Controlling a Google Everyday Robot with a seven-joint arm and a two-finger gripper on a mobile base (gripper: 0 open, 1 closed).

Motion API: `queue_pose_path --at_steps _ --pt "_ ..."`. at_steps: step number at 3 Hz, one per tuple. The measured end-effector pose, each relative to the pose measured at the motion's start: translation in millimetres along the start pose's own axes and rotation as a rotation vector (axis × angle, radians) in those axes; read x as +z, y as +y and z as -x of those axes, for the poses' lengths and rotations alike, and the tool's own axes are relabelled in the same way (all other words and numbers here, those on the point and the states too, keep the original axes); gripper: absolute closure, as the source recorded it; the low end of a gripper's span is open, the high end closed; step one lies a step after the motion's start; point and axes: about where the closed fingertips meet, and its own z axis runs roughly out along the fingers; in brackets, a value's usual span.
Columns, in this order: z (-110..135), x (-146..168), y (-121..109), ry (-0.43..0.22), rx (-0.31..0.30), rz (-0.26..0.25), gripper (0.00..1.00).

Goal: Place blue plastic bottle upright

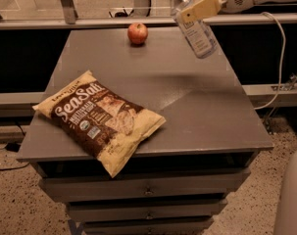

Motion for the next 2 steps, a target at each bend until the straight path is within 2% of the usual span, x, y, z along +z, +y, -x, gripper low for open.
queue_pose_path --at_steps 1,2 --pt "6.3 -32.6 1.7 -0.161 -0.004 0.007 1.0" --pt "-0.6 -55.8 7.2 -0.271 0.003 0.012 1.0"
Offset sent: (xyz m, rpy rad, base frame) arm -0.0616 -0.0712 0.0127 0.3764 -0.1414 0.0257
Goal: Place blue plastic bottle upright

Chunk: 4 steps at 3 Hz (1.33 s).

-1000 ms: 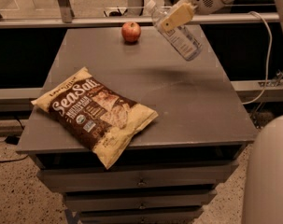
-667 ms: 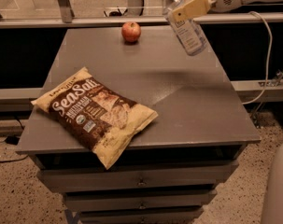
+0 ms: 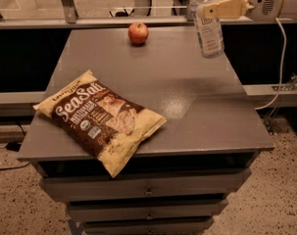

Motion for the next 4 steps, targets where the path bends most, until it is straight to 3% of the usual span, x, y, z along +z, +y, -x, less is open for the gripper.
queue_pose_path --at_steps 2,4 --pt "-0.9 -2.1 2.7 -0.011 0.002 0.004 1.0" --pt "-1.4 2.9 13.9 -0.268 0.017 0.023 1.0"
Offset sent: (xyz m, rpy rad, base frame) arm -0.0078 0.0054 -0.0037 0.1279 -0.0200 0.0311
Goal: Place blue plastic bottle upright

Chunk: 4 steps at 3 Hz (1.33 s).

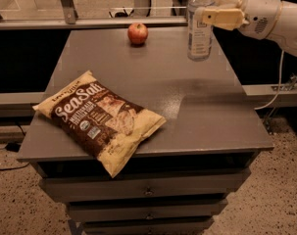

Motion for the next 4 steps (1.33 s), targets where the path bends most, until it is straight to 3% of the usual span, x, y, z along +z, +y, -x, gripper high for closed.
queue_pose_path --at_steps 1,4 --pt "-15.9 1.2 4.0 -0.046 -0.005 0.013 1.0" --pt "-60.4 -10.6 2.3 -0.098 0.0 0.001 1.0"
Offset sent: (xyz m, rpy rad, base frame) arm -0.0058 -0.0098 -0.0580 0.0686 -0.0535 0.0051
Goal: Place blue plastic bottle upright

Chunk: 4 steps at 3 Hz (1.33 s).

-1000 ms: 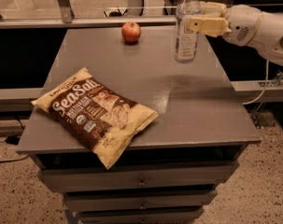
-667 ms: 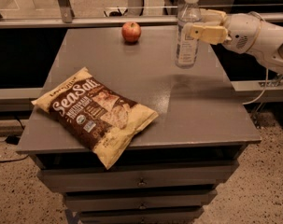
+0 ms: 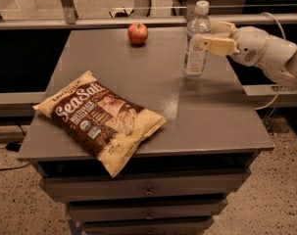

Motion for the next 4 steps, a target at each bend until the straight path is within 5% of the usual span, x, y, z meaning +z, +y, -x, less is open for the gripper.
queue_pose_path --at_steps 4 --pt "-29.5 -13.4 1.7 -0.025 0.063 -0.033 0.13"
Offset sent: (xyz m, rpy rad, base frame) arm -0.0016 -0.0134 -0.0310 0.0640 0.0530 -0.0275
